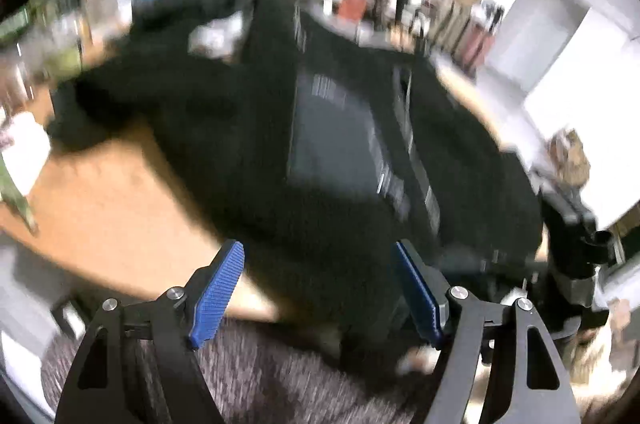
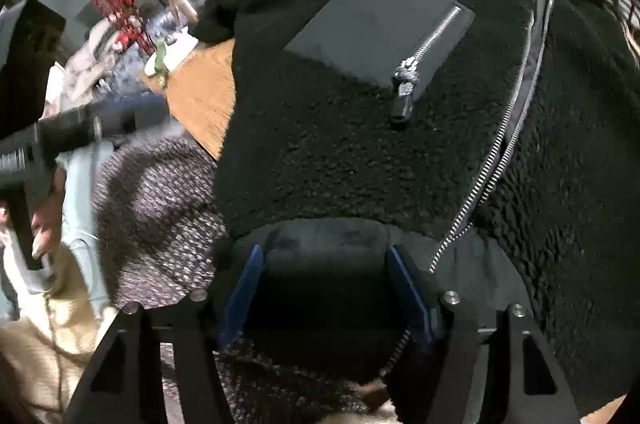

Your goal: Fold clothes

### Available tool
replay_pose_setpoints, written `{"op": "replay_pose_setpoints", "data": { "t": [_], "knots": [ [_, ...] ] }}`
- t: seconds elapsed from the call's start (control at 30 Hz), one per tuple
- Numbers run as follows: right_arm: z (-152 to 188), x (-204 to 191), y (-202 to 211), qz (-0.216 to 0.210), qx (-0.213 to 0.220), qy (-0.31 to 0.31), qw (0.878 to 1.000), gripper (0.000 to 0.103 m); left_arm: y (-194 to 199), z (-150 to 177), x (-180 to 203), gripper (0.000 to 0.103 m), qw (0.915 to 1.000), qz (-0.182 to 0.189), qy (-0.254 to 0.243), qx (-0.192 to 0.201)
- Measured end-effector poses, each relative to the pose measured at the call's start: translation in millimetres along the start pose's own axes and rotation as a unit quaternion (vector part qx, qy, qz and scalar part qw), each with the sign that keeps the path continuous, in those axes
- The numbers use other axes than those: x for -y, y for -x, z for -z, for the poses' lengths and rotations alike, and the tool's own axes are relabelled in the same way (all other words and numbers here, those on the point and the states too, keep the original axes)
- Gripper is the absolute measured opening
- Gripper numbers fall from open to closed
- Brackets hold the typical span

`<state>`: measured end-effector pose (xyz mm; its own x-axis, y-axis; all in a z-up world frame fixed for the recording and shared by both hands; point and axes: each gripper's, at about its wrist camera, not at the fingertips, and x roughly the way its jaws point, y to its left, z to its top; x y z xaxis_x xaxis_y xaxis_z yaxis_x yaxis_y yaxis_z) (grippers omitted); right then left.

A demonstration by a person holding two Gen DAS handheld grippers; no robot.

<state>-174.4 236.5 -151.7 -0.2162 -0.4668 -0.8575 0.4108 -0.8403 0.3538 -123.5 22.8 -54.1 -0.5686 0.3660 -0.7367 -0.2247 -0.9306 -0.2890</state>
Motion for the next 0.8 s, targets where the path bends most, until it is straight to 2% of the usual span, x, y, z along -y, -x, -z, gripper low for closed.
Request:
{"op": "replay_pose_setpoints", "data": {
  "t": [0.07, 0.1, 0.13, 0.17, 0.2, 0.23, 0.3, 0.37, 0.43, 0.47, 0.5, 0.53, 0.6, 0.67, 0.77, 0.8],
  "knots": [
    [-4, 15, 26, -0.022, 0.032, -0.055, 0.998, 0.066, 20, -4, 9, 0.077, 0.9976, 0.015, -0.020, 0.065],
    [-5, 23, 45, -0.026, 0.067, -0.082, 0.994, 0.067, 31, -6, 22, 0.077, 0.9934, 0.028, -0.039, 0.104],
    [-5, 30, 65, -0.013, 0.107, -0.097, 0.989, 0.072, 42, -5, 33, 0.077, 0.9867, 0.040, -0.063, 0.144],
    [-4, 37, 84, -0.001, 0.147, -0.112, 0.983, 0.077, 47, -4, 39, 0.078, 0.9818, 0.045, -0.080, 0.166],
    [-4, 44, 104, 0.022, 0.186, -0.123, 0.975, 0.086, 46, -1, 48, 0.080, 0.9783, 0.038, -0.102, 0.176],
    [-7, 52, 117, 0.065, 0.208, -0.124, 0.968, 0.087, 44, 1, 57, 0.080, 0.9744, 0.029, -0.126, 0.184],
    [-28, 75, 115, 0.145, 0.191, -0.121, 0.963, 0.087, 14, -8, 73, 0.080, 0.9805, -0.008, -0.139, 0.139],
    [-49, 98, 114, 0.224, 0.173, -0.118, 0.952, 0.085, -24, -19, 82, 0.080, 0.9885, -0.003, -0.130, 0.077],
    [-69, 121, 113, 0.301, 0.154, -0.113, 0.934, 0.075, -61, -31, 91, 0.079, 0.9926, 0.004, -0.120, 0.015],
    [-82, 137, 111, 0.331, 0.143, -0.115, 0.926, 0.071, -75, -36, 97, 0.079, 0.9924, 0.030, -0.120, 0.002],
    [-99, 163, 109, 0.337, 0.131, -0.129, 0.924, 0.063, -90, -42, 105, 0.079, 0.9913, 0.058, -0.117, -0.010],
    [-113, 183, 106, 0.328, 0.126, -0.145, 0.925, 0.061, -104, -49, 113, 0.079, 0.9908, 0.066, -0.116, -0.023],
    [-145, 220, 95, 0.320, 0.111, -0.172, 0.925, 0.062, -133, -62, 128, 0.079, 0.9906, 0.027, -0.123, -0.054],
    [-180, 256, 81, 0.318, 0.092, -0.196, 0.923, 0.063, -163, -68, 135, 0.079, 0.9868, -0.024, -0.130, -0.094],
    [-229, 296, 57, 0.313, 0.074, -0.210, 0.923, 0.063, -201, -73, 138, 0.078, 0.9733, -0.090, -0.139, -0.160],
    [-244, 302, 42, 0.310, 0.063, -0.200, 0.927, 0.063, -214, -67, 136, 0.078, 0.9635, -0.108, -0.152, -0.192]
  ]
}}
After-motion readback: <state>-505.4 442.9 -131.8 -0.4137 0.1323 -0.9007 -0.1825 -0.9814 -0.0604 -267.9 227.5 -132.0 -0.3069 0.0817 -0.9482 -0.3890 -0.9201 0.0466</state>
